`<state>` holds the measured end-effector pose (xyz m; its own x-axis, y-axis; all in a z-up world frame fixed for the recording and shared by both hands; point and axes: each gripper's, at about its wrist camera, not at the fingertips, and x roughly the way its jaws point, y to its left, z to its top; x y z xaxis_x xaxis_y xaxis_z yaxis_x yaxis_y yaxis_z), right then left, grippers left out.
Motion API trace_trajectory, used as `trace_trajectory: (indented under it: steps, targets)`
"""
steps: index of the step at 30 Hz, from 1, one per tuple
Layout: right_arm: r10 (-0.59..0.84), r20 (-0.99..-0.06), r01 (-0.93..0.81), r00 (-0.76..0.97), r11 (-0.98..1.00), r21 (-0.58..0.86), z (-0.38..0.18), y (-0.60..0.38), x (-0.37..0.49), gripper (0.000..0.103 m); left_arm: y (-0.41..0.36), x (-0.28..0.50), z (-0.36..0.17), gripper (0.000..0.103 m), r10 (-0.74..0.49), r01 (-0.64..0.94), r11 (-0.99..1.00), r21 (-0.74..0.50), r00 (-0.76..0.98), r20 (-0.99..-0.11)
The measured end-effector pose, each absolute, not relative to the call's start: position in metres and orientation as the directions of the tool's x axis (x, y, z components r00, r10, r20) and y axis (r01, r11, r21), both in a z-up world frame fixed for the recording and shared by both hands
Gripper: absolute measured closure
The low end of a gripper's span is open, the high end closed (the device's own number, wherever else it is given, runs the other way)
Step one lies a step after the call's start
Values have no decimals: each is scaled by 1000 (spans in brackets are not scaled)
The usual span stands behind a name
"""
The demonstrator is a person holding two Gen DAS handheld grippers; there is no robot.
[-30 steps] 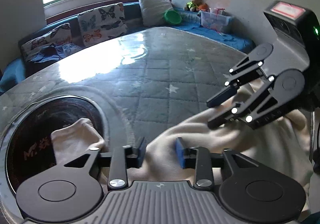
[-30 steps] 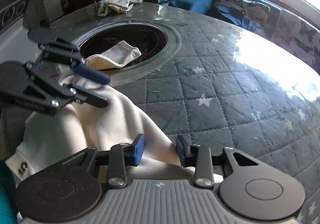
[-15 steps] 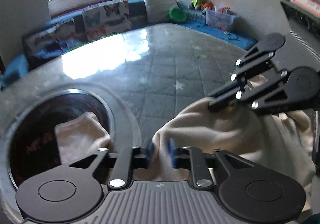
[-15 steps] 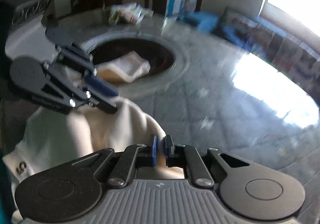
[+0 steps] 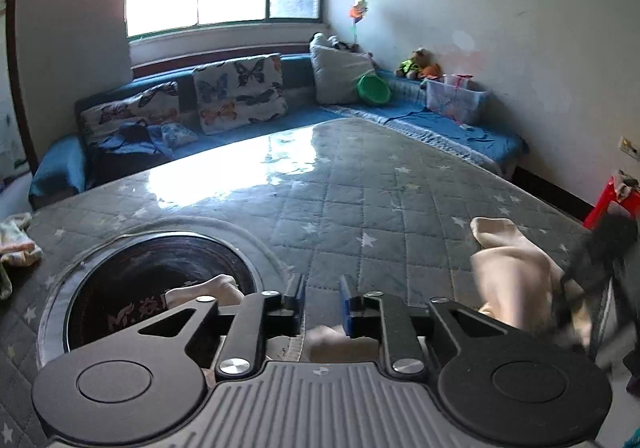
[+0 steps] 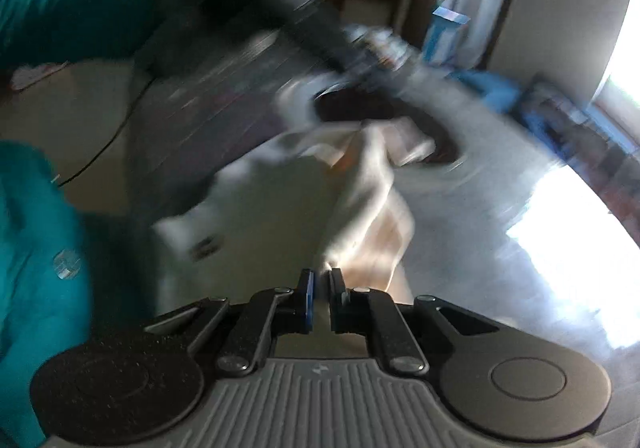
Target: Fold clothes
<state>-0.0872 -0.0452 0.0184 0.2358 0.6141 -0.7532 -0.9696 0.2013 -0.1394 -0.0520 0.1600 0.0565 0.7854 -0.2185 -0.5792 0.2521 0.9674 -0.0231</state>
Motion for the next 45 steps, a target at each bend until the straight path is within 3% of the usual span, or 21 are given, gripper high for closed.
trace_trajectory:
  steps: [7,14,19,23,29,41,45]
  targets:
    - [610,-771,-976,185,207,-71,7,-48,-104,94,142,-45,36,56,-254,302,953,-33,733,-631]
    - [672,-695,-931,256,365,10,41,-83,-87,83,138,-70,11,52,-266,340,940,-30,672,-691]
    - [616,-696,-844,370,535,25,49,-117,-68,75,143,-77,18,46,-269,336,941,-33,689,-673]
    - [571,-715,-781,403,621,56,44,-139,-57,67,146,-64,21,46,-275,325,944,-57,681,-679]
    - [606,-726,-760,325,624,181,33,-156,-65,67,153,-45,13,47,-299,307,943,-127,619,-726]
    - [637,-746,-825,192,517,229,23,-141,-93,67,156,-51,9,60,-325,304,938,-166,605,-727]
    - [574,-790,-831,215,533,161,11,-129,-96,68,157,-52,9,65,-315,288,943,-165,619,-720]
